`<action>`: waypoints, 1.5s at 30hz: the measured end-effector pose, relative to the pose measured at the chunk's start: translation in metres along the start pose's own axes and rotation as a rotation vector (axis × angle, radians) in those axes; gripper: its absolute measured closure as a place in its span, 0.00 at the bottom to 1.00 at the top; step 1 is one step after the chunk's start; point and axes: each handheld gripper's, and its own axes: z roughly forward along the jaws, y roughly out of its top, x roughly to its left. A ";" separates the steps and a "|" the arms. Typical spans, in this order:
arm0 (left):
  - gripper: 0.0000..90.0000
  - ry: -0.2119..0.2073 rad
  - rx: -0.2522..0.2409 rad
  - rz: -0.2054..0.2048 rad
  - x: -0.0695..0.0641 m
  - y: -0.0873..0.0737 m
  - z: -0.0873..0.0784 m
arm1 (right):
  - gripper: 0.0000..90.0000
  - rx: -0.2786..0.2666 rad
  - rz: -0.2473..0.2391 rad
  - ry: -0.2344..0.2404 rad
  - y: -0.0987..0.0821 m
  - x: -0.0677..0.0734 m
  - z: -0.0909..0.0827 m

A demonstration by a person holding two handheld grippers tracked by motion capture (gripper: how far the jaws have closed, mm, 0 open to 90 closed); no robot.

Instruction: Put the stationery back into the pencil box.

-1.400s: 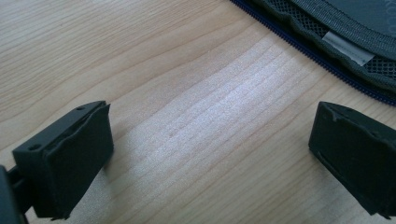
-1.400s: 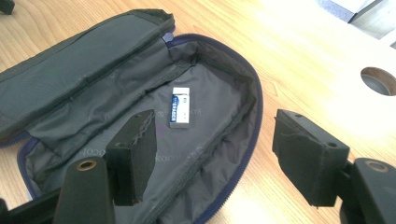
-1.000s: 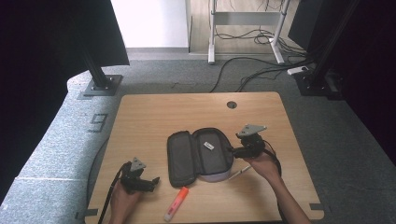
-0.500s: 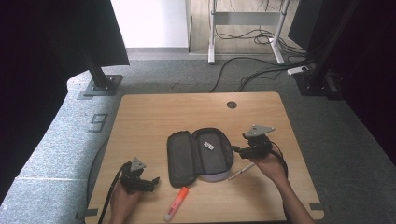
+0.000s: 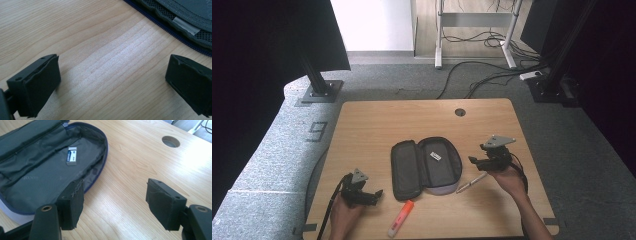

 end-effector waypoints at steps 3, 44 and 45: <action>0.00 0.000 0.000 0.000 0.000 0.000 0.000 | 0.34 -0.002 0.005 -0.005 -0.003 -0.003 -0.002; 0.00 0.000 0.000 0.000 0.000 0.000 0.000 | 0.34 0.022 0.044 0.093 -0.067 0.004 0.007; 0.00 0.000 0.000 0.000 0.000 0.000 0.000 | 0.34 0.024 0.039 0.099 -0.068 0.005 0.008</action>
